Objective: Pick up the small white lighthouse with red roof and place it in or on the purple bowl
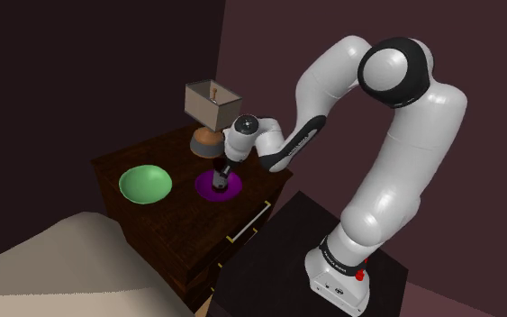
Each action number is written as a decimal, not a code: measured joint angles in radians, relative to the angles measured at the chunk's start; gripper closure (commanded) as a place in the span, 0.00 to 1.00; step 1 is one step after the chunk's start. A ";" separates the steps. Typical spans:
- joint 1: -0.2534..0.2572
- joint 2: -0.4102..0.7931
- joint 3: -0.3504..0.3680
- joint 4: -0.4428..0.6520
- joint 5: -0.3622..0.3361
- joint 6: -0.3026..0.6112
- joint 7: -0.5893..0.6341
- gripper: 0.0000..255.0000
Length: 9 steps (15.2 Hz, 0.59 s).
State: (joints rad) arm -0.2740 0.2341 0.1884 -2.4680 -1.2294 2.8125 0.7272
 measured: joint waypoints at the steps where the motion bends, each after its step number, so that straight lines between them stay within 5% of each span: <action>1: -0.002 -0.009 0.006 -0.006 0.022 -0.003 -0.019 1.00; 7: -0.023 -0.099 0.050 -0.051 0.190 -0.024 -0.171 1.00; 8: -0.022 -0.099 0.050 -0.051 0.192 -0.024 -0.172 0.00; 9: -0.022 -0.099 0.050 -0.051 0.191 -0.024 -0.172 0.00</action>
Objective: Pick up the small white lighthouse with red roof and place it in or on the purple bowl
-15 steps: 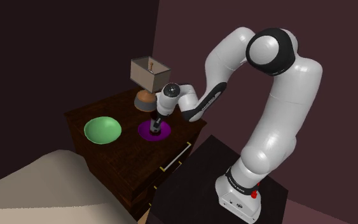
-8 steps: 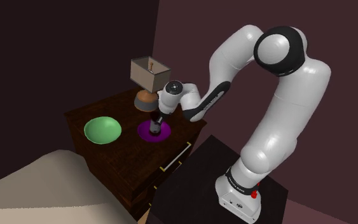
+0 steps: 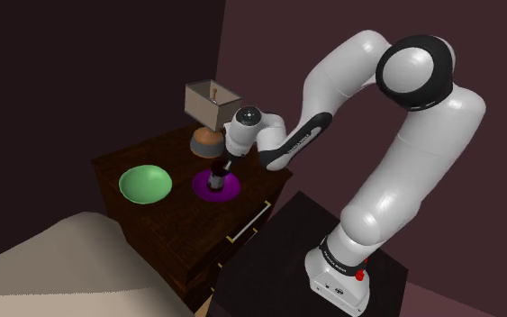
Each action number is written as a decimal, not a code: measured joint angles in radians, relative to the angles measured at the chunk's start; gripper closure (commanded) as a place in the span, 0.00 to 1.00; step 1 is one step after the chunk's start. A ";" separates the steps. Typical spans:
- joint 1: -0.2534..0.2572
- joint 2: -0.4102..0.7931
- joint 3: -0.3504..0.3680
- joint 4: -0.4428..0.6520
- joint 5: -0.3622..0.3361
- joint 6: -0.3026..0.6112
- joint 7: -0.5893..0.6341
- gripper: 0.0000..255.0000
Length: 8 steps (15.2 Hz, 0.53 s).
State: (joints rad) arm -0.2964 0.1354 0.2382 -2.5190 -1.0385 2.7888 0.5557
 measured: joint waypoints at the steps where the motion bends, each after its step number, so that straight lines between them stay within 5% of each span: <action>1: 0.006 0.018 0.015 0.026 0.040 -0.029 -0.028 0.00; 5: 0.030 0.173 0.088 0.267 0.324 -0.275 -0.186 0.00; 8: 0.044 0.263 0.103 0.385 0.395 -0.381 -0.214 0.00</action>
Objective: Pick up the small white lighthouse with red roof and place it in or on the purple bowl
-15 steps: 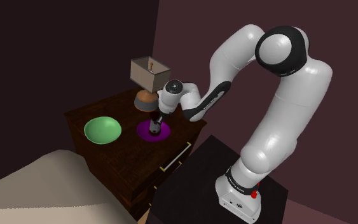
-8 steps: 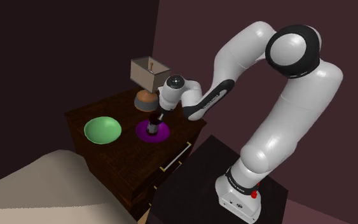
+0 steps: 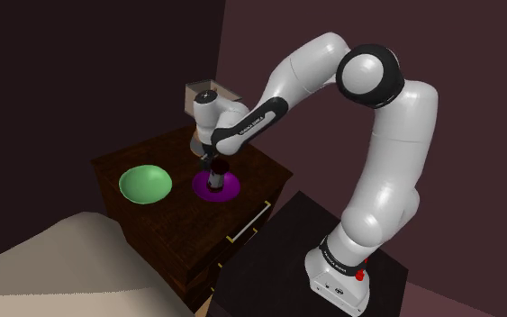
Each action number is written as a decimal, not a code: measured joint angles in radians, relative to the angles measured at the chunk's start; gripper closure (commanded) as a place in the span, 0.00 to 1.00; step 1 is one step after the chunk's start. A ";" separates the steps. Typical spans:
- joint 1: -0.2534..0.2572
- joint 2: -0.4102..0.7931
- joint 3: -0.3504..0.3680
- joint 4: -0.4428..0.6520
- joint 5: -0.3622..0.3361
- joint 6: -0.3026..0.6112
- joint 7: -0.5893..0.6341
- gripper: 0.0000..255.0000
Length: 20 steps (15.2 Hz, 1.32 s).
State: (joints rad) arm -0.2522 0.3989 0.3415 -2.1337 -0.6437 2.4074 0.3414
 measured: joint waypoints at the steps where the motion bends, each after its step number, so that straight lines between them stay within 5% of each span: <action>1: 0.002 0.014 -0.003 0.008 -0.002 -0.001 0.003 0.00; 12: 0.010 0.064 -0.029 0.037 -0.047 0.036 0.033 0.00; 13: 0.009 0.062 -0.028 0.035 -0.046 0.035 0.032 1.00; 20: 0.010 0.064 -0.035 0.033 -0.060 0.051 0.043 1.00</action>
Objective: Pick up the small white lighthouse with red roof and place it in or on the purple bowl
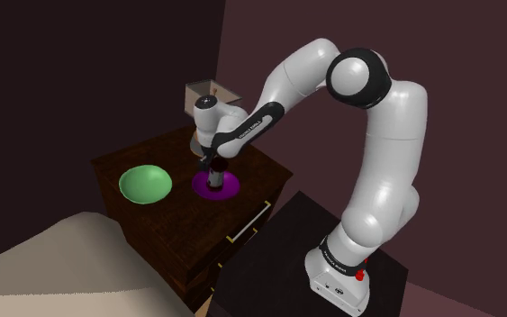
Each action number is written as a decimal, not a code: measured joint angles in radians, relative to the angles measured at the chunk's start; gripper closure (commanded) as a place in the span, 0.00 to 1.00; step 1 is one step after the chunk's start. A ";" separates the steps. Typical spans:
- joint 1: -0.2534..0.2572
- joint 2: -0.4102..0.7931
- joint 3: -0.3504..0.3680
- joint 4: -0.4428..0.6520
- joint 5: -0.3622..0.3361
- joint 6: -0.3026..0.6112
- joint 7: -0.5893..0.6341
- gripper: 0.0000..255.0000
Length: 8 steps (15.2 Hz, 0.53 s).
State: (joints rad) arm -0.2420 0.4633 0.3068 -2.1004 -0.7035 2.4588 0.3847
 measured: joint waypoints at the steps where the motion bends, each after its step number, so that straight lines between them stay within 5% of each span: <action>1: -0.002 0.001 -0.001 0.001 -0.001 0.002 -0.002 1.00; 8: -0.015 -0.037 0.025 -0.007 0.047 -0.046 -0.042 1.00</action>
State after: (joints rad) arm -0.2572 0.4262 0.3323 -2.1078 -0.6561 2.4132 0.3424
